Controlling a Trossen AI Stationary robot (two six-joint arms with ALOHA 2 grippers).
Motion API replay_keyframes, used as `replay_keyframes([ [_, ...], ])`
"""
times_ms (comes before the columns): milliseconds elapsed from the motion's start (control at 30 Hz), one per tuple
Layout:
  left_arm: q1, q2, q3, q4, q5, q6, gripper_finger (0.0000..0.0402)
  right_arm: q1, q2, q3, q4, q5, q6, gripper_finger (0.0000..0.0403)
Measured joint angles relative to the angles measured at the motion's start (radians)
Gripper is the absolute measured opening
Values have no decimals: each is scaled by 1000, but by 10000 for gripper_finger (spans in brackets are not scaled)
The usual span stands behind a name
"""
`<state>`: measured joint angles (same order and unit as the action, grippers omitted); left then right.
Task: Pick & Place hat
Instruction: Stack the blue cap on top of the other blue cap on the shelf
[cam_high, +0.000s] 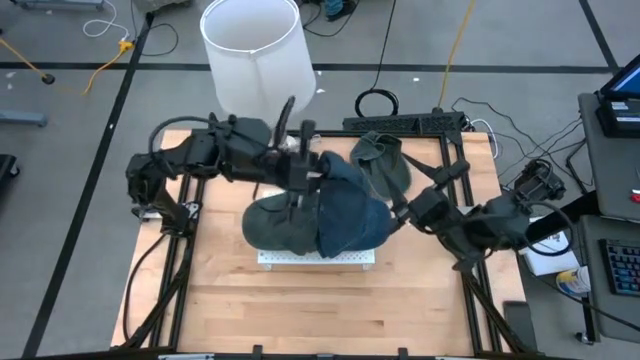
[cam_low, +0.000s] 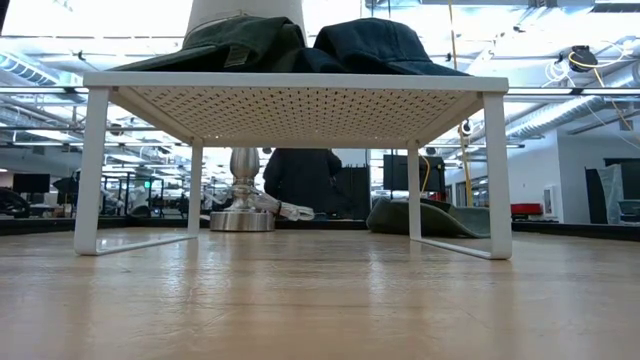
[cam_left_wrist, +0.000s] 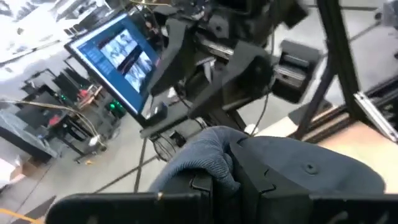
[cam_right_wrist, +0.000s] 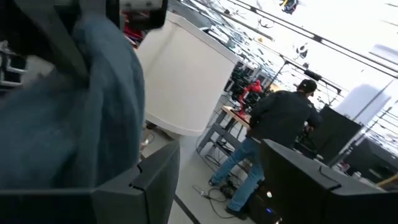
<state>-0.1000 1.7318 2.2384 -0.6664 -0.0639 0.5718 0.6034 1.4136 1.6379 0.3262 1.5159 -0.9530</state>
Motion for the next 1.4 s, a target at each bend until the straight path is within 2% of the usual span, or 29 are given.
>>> replay_keyframes([
  [200, 38, 43, -3, -14, 23, -5, 26, -37, -2, 0, 62, 1, 15, 210],
  [333, 55, 80, -1, 6, 114, 13, 26, -61, -15, 0, 67, 1, -1, 200],
  [567, 57, 180, -4, 62, 125, -20, 26, -62, -52, 0, 67, 0, 28, 188],
  [667, 57, 204, -2, 29, 111, -91, 26, -58, -72, 0, 68, 1, 29, 182],
  [800, 53, 214, -4, -60, 37, -161, 26, -58, -89, 0, 67, 1, 29, 174],
  [1000, 50, 208, -2, -196, 28, -217, 26, -58, -102, 0, 67, -6, 56, 169],
  [1067, 47, 210, -2, -247, 28, -235, 26, -58, -102, 0, 67, -37, 58, 169],
  [1233, 38, 209, -19, -294, 9, -222, 26, -58, -101, 0, 66, -153, 58, 165],
  [1400, 26, 210, -26, -269, 1, -160, 26, -67, -101, 0, 66, -157, 51, 161],
])
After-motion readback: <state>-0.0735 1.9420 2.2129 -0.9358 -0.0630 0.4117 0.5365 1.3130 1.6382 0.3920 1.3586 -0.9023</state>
